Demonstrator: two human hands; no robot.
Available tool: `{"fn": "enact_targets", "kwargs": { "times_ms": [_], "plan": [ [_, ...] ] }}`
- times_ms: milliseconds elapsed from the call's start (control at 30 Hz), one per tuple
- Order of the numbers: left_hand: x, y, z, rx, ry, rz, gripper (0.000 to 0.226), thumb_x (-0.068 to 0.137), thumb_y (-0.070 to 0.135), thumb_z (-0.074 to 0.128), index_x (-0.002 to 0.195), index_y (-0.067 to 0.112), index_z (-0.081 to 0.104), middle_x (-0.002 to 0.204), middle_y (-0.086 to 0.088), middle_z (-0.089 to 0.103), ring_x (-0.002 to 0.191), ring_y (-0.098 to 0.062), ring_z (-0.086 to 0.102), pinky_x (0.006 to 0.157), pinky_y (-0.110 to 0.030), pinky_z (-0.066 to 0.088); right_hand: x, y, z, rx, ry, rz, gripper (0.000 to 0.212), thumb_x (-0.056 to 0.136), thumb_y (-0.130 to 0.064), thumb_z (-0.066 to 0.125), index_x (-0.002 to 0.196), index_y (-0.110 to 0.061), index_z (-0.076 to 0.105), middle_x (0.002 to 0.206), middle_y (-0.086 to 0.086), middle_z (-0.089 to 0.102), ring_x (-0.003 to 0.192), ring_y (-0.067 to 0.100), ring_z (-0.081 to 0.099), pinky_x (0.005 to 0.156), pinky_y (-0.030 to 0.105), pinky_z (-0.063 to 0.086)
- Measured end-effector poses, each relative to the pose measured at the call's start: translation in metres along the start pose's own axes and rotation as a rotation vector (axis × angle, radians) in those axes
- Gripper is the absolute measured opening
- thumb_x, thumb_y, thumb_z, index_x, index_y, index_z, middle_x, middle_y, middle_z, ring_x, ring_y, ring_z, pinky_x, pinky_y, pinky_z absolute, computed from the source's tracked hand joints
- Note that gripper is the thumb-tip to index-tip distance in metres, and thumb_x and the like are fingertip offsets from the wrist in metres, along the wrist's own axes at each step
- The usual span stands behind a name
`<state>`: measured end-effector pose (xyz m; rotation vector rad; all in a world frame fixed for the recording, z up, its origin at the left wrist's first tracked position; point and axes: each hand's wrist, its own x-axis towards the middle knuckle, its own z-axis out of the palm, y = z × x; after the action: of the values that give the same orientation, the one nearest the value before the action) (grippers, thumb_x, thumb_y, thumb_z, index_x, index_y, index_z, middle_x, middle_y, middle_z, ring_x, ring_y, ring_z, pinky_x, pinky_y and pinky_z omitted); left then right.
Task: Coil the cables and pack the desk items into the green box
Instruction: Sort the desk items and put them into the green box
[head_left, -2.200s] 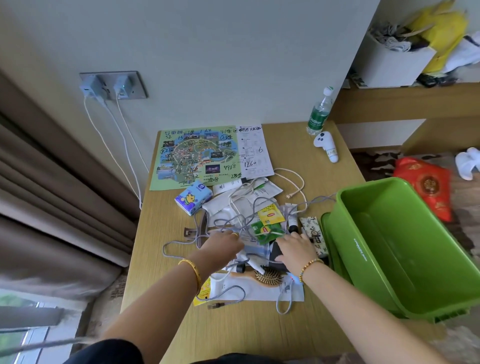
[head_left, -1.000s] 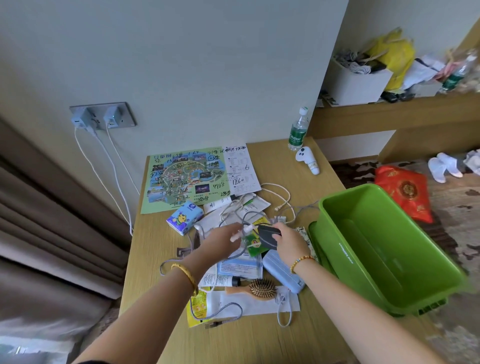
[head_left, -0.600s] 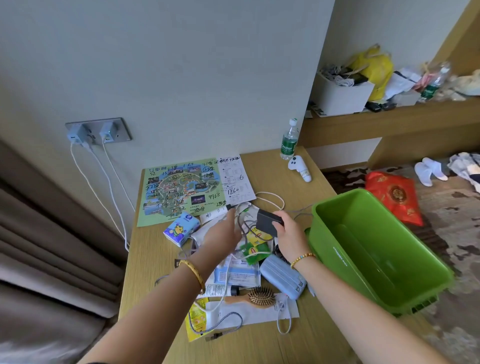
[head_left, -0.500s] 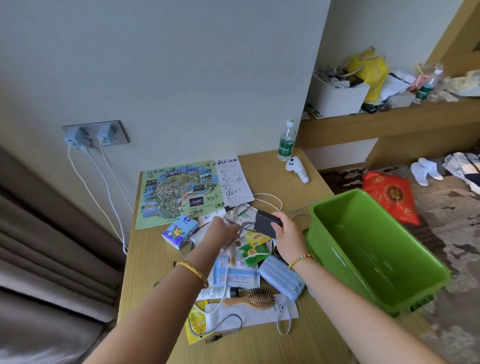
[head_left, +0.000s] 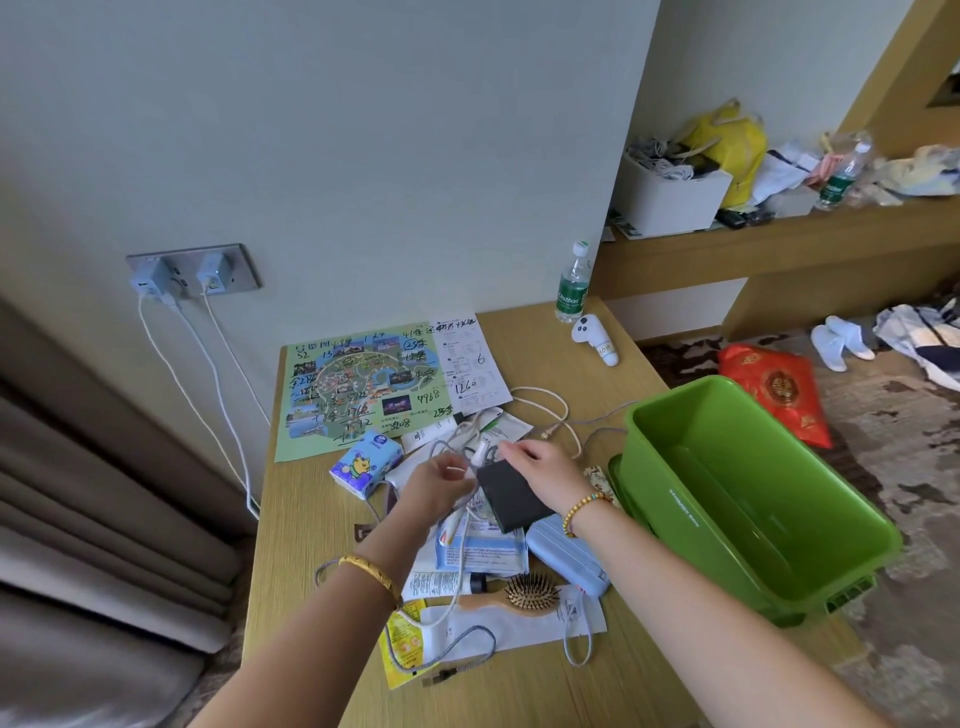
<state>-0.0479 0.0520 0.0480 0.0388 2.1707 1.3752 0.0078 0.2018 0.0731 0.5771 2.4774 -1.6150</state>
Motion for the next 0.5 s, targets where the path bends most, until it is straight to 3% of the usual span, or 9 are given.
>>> {"fn": "enact_targets", "kwargs": {
  "times_ms": [133,400,500],
  "plan": [
    [-0.002,-0.002,0.001,0.205,-0.053,0.122,0.016,0.081,0.013,0.068,0.096,0.008,0.065,0.086,-0.001,0.061,0.079,-0.013,0.055,0.071,-0.021,0.04,-0.004,-0.001,0.003,0.034,-0.119,0.083,0.031,0.091,-0.041,0.051,0.104,-0.017,0.066,0.089,-0.007,0.058,0.079,0.007,0.053,0.063,0.019,0.041],
    [-0.004,0.005,-0.002,0.39,-0.176,0.147,0.029,0.086,0.003,0.056,0.114,0.006,0.061,0.113,-0.01,0.064,0.102,-0.017,0.057,0.086,-0.023,0.041,-0.007,-0.003,0.006,0.0,-0.059,0.082,0.03,0.094,-0.032,0.048,0.096,-0.011,0.069,0.077,-0.001,0.056,0.066,0.01,0.051,0.053,0.021,0.038],
    [-0.007,0.013,-0.004,0.369,-0.047,0.19,0.047,0.088,-0.004,0.04,0.133,0.009,0.044,0.133,-0.011,0.049,0.12,-0.024,0.049,0.093,-0.029,0.042,-0.009,-0.001,-0.009,0.034,-0.03,0.054,0.029,0.094,-0.032,0.046,0.092,-0.014,0.068,0.08,0.002,0.057,0.07,0.016,0.053,0.056,0.024,0.039]
  ]
}}
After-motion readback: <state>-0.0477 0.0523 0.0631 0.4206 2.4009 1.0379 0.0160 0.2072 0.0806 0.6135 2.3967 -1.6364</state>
